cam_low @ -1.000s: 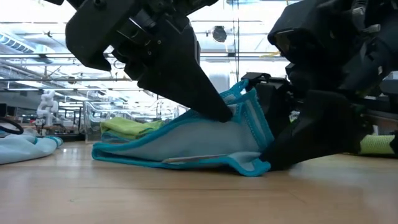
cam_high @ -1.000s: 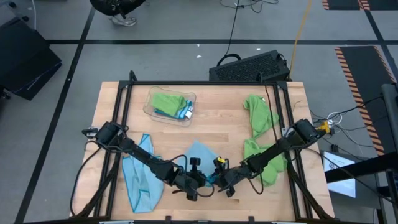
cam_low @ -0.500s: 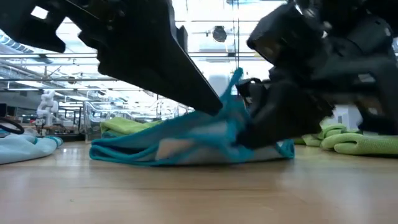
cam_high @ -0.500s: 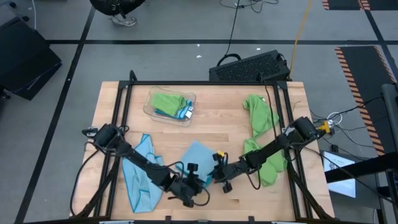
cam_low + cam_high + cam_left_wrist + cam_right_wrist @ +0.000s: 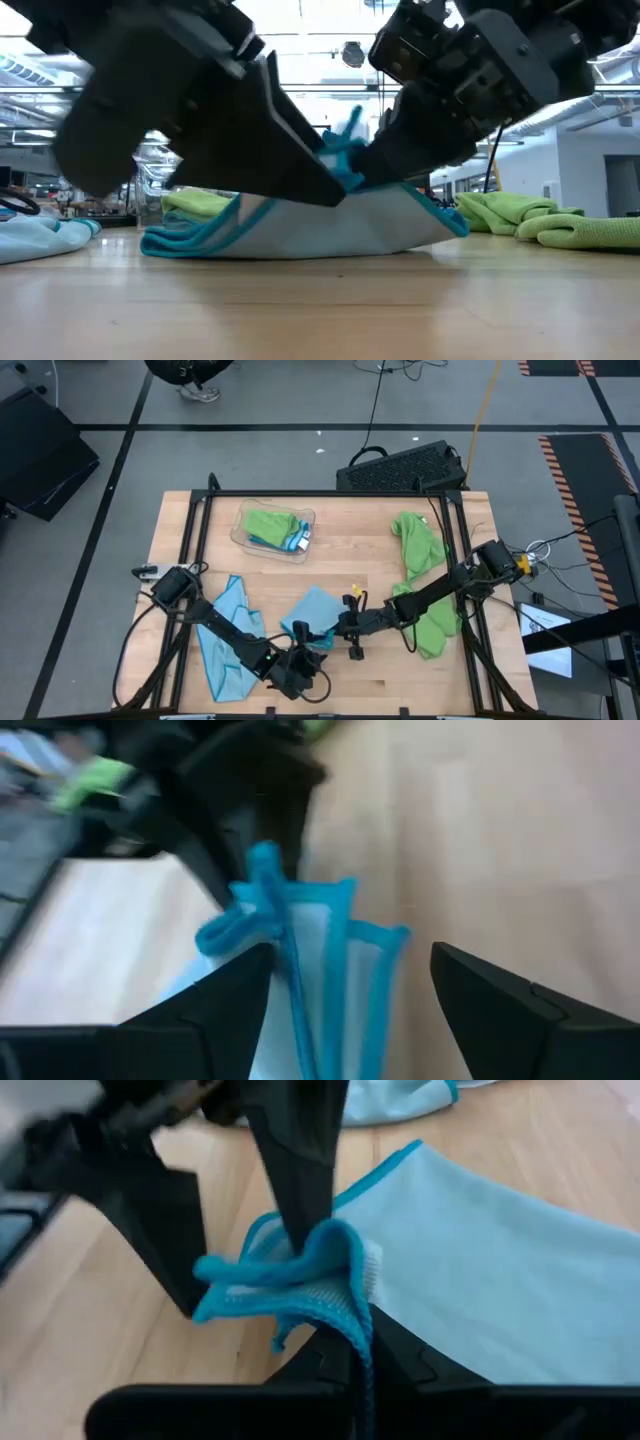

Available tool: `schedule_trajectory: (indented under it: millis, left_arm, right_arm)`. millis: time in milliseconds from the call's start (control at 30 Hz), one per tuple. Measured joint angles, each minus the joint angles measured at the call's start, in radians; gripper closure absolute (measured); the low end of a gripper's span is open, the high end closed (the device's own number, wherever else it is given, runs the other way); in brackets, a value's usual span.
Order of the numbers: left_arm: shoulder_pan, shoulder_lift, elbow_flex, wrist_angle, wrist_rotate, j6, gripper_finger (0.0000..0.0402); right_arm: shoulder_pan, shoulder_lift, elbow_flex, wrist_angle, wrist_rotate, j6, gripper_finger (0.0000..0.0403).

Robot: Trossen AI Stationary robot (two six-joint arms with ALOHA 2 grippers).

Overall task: Fold microfiber towels
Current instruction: Fold the right blue microfiber cloth

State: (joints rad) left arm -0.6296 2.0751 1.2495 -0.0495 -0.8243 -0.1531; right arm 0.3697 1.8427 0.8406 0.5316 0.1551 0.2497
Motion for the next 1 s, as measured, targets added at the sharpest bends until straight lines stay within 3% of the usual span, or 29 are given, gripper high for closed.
schedule_trajectory:
  millis: [133,333,467,1000]
  left_arm:
    - [0.0,0.011,0.0,-0.003,-0.091,0.031,0.0122]
    - [0.008,0.013,0.0,-0.007,-0.101,0.016,0.0122]
    - [0.008,0.013,0.0,-0.007,-0.166,-0.024,0.0133]
    - [0.012,0.013,0.0,-0.032,-0.12,-0.065,0.0334]
  right_arm:
    - [-0.01,0.0,0.001,0.031,-0.056,0.039,0.0393]
    - [-0.01,0.0,0.001,0.025,-0.056,0.065,0.0393]
    - [-0.01,0.0,0.001,0.018,-0.056,0.079,0.0393]
    - [-0.01,0.0,0.001,0.018,-0.082,0.067,0.0392]
